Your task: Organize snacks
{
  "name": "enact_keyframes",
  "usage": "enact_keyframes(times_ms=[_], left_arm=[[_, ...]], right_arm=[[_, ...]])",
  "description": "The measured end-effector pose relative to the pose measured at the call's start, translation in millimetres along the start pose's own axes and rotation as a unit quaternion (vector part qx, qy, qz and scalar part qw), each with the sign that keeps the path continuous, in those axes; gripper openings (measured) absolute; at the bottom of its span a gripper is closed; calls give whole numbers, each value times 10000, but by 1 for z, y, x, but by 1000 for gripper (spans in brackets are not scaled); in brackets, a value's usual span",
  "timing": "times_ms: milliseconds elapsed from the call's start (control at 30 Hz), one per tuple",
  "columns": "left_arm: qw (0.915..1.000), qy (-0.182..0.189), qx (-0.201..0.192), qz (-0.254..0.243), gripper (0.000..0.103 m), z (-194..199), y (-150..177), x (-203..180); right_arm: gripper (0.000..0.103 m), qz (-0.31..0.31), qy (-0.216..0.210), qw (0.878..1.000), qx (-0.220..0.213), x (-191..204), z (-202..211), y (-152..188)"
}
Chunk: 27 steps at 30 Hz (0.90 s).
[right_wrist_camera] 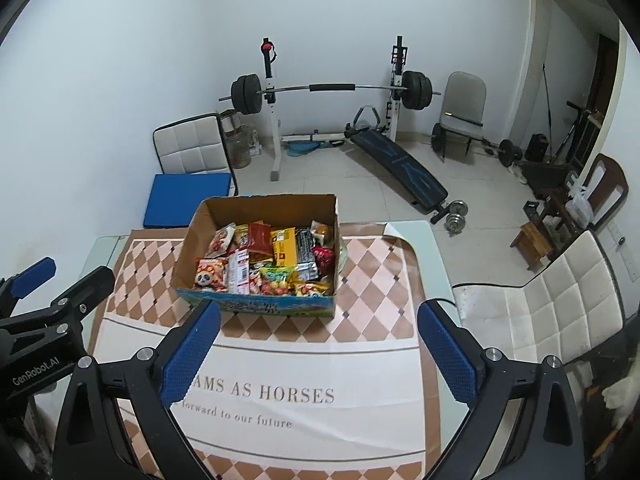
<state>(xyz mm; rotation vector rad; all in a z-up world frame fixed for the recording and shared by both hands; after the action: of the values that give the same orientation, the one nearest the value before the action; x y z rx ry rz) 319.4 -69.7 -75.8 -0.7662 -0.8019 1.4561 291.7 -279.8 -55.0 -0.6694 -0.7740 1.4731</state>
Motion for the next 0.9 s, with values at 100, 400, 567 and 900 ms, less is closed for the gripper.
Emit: enact_keyframes(times_ms=[100,400,567,900], left_arm=[[10000,-51,-19,18,103,-4,0,3],[9996,-285,15,-87,103,-13,3,9],[9996,-284,56,-43,103,-16,5,9],[9997,-255,39,-7,103,-17,4,9]], right_arm=[[101,37,74,9999,-57,-1,-7,-3],[101,80,169,9998,-115,-3,-19,-6],[101,95,178,9997,-118,-4,-21,-6],[101,77,181,9997,-116,-3,-21,-6]])
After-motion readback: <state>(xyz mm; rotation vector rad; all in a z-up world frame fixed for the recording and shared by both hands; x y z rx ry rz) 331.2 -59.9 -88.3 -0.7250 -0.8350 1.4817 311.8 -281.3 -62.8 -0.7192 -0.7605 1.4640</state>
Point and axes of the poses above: each gripper's, at about its wrist camera, not at the fingertips, and z roughly against the way its jaws point, x to its left, y to its underside, the point moved 9 cm from there along -z, roughly the way its jaws point, and after that the axes turned 15 degrees about -x, right-handed, at the moved point
